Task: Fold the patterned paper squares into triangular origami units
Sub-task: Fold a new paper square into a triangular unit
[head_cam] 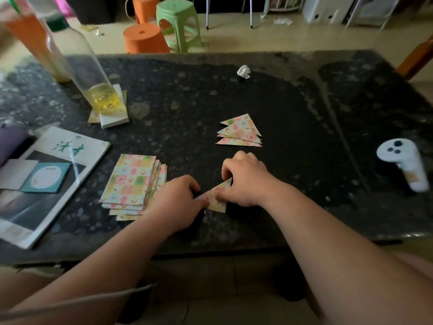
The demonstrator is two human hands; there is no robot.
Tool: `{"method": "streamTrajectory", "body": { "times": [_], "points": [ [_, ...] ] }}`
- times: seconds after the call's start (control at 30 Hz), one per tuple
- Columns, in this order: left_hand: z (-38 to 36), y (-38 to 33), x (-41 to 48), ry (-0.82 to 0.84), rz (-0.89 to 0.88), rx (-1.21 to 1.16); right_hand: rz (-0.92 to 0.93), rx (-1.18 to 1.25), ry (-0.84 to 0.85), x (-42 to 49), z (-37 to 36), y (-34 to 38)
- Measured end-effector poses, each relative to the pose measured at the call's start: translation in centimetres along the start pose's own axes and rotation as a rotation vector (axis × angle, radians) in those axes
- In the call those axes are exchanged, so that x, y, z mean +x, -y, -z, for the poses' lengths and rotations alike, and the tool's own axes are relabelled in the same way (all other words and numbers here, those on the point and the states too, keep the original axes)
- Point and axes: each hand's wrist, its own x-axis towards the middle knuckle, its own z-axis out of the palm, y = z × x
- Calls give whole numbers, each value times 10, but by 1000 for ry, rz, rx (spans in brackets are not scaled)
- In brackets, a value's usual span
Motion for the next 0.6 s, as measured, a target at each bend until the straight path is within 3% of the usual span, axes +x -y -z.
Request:
{"method": "streamTrajectory", "body": {
  "times": [0.23,0.37,0.6],
  "points": [
    [-1,-7,-4,-10,-2,-10,110,12,-20,-16,2,2],
    [10,-12,-22,-25,-140,-120,276,75,-140,-35,15,5],
    [50,-16,-81,-165,-405,-168,361,243,-257,-96,37,21]
  ]
}}
